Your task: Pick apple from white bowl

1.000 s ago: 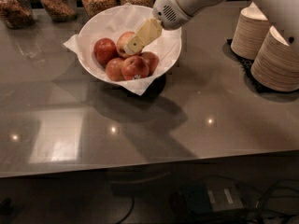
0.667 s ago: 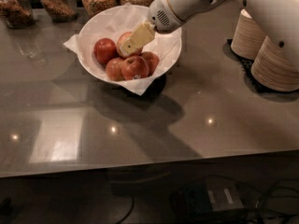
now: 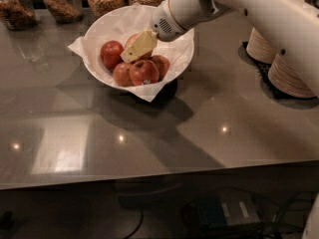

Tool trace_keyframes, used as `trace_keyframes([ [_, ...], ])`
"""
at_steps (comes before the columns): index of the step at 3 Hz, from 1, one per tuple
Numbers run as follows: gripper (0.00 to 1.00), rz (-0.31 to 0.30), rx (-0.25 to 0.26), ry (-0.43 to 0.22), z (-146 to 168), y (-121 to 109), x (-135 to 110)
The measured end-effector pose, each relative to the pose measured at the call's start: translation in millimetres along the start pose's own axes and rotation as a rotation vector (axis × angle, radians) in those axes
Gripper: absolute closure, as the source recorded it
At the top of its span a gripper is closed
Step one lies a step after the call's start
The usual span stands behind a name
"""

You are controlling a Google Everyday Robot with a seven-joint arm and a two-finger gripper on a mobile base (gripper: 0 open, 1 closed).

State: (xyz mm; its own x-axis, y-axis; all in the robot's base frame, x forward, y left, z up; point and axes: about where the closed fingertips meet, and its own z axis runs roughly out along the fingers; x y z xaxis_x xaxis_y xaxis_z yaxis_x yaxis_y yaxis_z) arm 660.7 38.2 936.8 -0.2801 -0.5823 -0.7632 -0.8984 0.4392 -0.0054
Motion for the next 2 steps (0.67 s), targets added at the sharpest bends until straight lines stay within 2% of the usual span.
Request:
trace_keyframes([
  [1,0.26,0.005,0.003,0.005,7.2,-1.8,2.5],
  [2,0.35,0.01,0.005,0.012,12.0,-3.6,5.7],
])
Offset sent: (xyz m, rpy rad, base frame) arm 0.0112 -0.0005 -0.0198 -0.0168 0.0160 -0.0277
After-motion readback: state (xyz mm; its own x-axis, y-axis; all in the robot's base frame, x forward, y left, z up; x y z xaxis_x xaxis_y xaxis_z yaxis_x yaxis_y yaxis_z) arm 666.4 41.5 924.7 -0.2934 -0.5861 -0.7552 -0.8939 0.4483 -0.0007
